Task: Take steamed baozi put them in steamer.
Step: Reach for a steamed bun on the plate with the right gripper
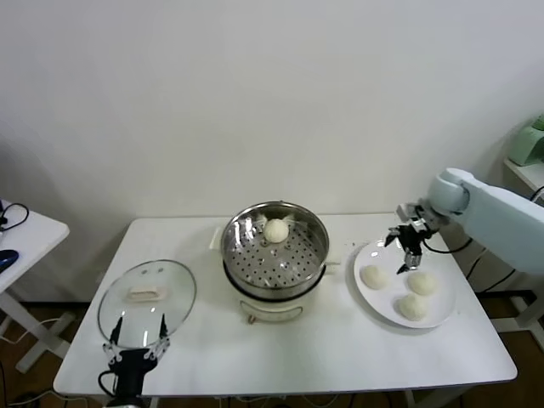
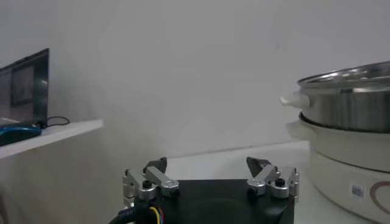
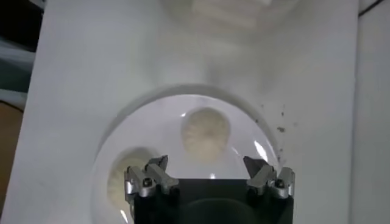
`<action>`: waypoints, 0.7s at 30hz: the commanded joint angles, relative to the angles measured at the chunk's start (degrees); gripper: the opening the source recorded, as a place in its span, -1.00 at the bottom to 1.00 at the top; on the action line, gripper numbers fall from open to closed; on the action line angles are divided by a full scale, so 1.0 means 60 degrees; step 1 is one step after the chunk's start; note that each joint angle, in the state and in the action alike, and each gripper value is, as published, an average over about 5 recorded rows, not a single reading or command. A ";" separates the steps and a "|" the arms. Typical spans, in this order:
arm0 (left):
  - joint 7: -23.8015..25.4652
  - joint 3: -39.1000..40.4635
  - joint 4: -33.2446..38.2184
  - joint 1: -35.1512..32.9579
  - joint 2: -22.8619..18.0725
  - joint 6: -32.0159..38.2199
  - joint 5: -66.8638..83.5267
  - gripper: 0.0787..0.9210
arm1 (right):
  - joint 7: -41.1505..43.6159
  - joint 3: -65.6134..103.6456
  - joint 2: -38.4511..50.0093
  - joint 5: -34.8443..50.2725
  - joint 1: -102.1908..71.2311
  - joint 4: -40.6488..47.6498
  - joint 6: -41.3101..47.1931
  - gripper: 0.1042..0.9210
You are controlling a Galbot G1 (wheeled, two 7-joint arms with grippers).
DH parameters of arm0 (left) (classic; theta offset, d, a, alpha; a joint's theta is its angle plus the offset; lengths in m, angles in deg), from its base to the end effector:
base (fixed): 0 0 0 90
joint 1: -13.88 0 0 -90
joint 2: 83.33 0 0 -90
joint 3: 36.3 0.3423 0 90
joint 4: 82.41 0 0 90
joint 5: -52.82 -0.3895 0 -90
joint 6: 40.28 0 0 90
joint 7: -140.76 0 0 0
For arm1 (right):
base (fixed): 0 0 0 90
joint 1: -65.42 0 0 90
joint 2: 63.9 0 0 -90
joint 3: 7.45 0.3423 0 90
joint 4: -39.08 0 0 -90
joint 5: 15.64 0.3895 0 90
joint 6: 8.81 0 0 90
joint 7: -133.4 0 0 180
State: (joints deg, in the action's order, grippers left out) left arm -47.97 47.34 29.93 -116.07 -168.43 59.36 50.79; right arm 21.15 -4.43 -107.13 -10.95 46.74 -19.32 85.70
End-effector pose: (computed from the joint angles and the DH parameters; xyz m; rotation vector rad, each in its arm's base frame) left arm 0.1524 0.0564 -0.3757 0.2761 -2.9950 -0.2697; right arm 0.5888 -0.1712 -0.1806 1.3354 -1.3521 1.2598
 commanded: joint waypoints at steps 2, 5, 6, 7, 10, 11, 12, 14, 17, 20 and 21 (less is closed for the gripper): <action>0.0219 -0.0010 0.0124 -0.0126 -0.0021 0.0031 -0.0158 0.77 | -0.0182 0.1634 -0.1006 -0.0813 -0.1628 0.1485 -0.0026 0.76; 0.0229 -0.0035 0.0138 -0.0086 -0.0050 -0.0015 -0.0183 0.77 | -0.0212 0.1954 -0.1386 -0.1149 -0.1734 0.1887 -0.0207 0.76; 0.0228 -0.0038 0.0128 -0.0080 -0.0056 -0.0027 -0.0189 0.77 | -0.0220 0.2042 -0.1498 -0.1217 -0.1760 0.2017 -0.0258 0.76; 0.0225 -0.0042 0.0114 -0.0075 -0.0061 -0.0037 -0.0195 0.77 | -0.0225 0.2130 -0.1608 -0.1288 -0.1784 0.2146 -0.0312 0.76; 0.0208 -0.0056 0.0059 -0.0068 -0.0081 -0.0055 -0.0201 0.77 | -0.0214 0.2236 -0.1815 -0.1421 -0.1808 0.2384 -0.0394 0.76; 0.0201 -0.0062 0.0041 -0.0065 -0.0087 -0.0060 -0.0199 0.77 | -0.0205 0.2246 -0.1860 -0.1462 -0.1811 0.2434 -0.0416 0.76; 0.0194 -0.0069 0.0024 -0.0062 -0.0092 -0.0066 -0.0195 0.77 | -0.0198 0.2269 -0.1900 -0.1512 -0.1819 0.2483 -0.0438 0.76; 0.0182 -0.0081 -0.0009 -0.0049 -0.0097 -0.0076 -0.0188 0.77 | -0.0180 0.2342 -0.1972 -0.1644 -0.1840 0.2591 -0.0502 0.76; 0.0163 -0.0094 -0.0047 -0.0019 -0.0102 -0.0102 -0.0178 0.77 | -0.0140 0.2407 -0.2033 -0.1809 -0.1855 0.2686 -0.0578 0.76; 0.0137 -0.0093 -0.0079 0.0015 -0.0107 -0.0133 -0.0173 0.77 | -0.0095 0.2403 -0.2058 -0.1851 -0.1868 0.2697 -0.0598 0.76; 0.0129 -0.0091 -0.0086 0.0024 -0.0109 -0.0142 -0.0173 0.77 | -0.0073 0.2402 -0.2063 -0.1854 -0.1879 0.2694 -0.0601 0.76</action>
State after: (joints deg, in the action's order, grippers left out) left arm -47.19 46.76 29.63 -116.08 -168.97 58.75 49.82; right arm 20.58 7.52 -117.33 -19.73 36.97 -6.17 82.90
